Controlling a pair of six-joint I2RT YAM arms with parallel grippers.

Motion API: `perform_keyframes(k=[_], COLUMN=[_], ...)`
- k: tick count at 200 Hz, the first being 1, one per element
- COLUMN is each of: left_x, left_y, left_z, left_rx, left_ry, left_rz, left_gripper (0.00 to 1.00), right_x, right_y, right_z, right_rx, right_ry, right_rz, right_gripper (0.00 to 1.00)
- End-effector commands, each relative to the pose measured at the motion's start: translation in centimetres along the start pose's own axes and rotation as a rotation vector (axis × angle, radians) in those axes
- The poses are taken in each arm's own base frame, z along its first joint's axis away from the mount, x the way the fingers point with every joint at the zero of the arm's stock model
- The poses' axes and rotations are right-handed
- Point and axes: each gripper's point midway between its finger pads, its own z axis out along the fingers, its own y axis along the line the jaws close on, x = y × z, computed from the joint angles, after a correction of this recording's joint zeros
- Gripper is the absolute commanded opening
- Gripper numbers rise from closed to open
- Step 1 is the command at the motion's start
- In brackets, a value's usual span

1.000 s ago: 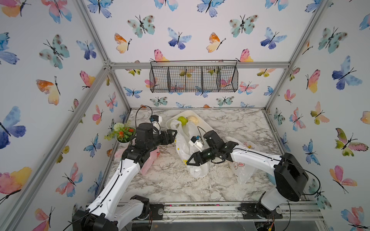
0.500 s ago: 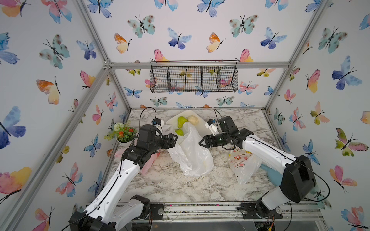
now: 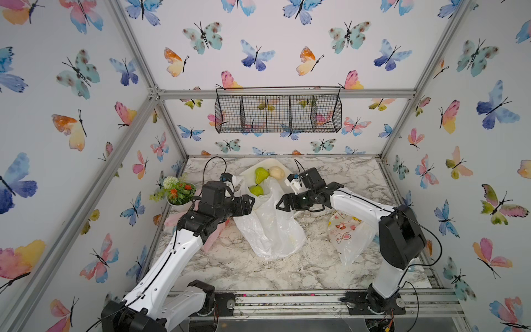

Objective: Place the pears into plastic bags & tie knots
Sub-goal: Pick up the plastic bag at the center of the board.

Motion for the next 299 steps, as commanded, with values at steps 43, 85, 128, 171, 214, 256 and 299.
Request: perform_keyframes(k=[43, 85, 128, 171, 214, 256, 299], left_x=[-6.2, -10.2, -11.2, -12.4, -13.4, -15.0, -12.7], left_y=[3.7, 0.4, -0.3, -1.4, -0.1, -1.5, 2.2], left_z=[-4.1, -6.7, -7.4, -7.3, -4.8, -4.8, -0.3], left_rx=[-0.192, -0.107, -0.103, -0.103, -0.175, -0.102, -0.251], left_ry=[-0.085, -0.155, -0.159, -0.198, -0.185, -0.255, -0.155], left_rz=[0.014, 0.034, 0.015, 0.028, 0.029, -0.014, 0.041], left_gripper=[0.8, 0.82, 0.83, 0.85, 0.86, 0.89, 0.86], right_x=[-2.0, 1.2, 1.7, 2.3, 2.5, 3.1, 3.4], right_y=[7.8, 10.8, 11.7, 12.8, 14.5, 15.5, 16.2], right_z=[-8.2, -12.5, -13.1, -12.2, -11.3, -9.9, -9.5], right_rx=[-0.233, -0.224, -0.199, -0.174, -0.12, -0.115, -0.087], right_ry=[-0.463, -0.713, -0.809, -0.858, -0.914, -0.939, -0.982], right_rz=[-0.397, -0.658, -0.679, -0.714, -0.761, -0.753, -0.741], right_gripper=[0.05, 0.03, 0.03, 0.02, 0.02, 0.02, 0.03])
